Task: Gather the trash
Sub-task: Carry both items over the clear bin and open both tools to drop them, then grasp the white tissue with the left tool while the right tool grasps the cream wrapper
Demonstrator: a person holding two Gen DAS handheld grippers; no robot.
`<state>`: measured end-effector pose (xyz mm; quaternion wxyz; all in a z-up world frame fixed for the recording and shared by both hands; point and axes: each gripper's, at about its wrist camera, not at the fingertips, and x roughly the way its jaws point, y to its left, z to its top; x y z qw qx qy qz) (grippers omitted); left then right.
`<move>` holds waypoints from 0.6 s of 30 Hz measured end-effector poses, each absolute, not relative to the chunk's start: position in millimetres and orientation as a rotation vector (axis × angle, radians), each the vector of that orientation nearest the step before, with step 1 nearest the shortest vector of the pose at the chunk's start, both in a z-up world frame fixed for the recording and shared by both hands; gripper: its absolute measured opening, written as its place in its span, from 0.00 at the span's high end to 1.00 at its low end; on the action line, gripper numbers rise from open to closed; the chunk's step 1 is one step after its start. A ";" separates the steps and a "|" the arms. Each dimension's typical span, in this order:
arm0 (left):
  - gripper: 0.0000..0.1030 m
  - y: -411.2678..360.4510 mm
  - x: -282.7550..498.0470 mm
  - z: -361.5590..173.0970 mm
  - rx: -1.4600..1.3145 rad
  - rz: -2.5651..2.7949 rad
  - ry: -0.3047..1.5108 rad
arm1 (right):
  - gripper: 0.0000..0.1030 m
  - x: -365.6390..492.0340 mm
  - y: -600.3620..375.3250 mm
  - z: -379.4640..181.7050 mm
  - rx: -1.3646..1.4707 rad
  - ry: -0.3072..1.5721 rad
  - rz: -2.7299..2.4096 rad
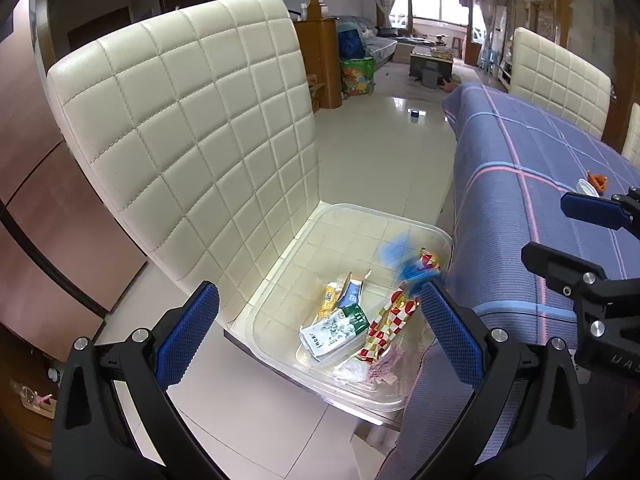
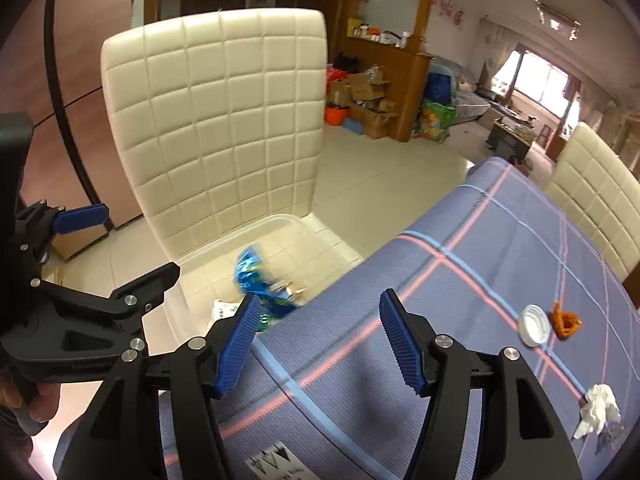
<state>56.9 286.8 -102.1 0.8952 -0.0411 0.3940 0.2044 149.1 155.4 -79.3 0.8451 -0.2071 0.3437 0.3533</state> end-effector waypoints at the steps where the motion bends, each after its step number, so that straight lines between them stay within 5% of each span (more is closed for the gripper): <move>1: 0.03 284.0 57.4 -100.3 -0.082 0.416 0.815 | 0.41 148.3 150.4 -77.9 -0.439 0.722 0.740; 18: 0.03 179.1 75.8 -70.3 0.041 0.211 0.792 | 0.41 138.8 18.3 -61.2 -0.372 0.705 0.472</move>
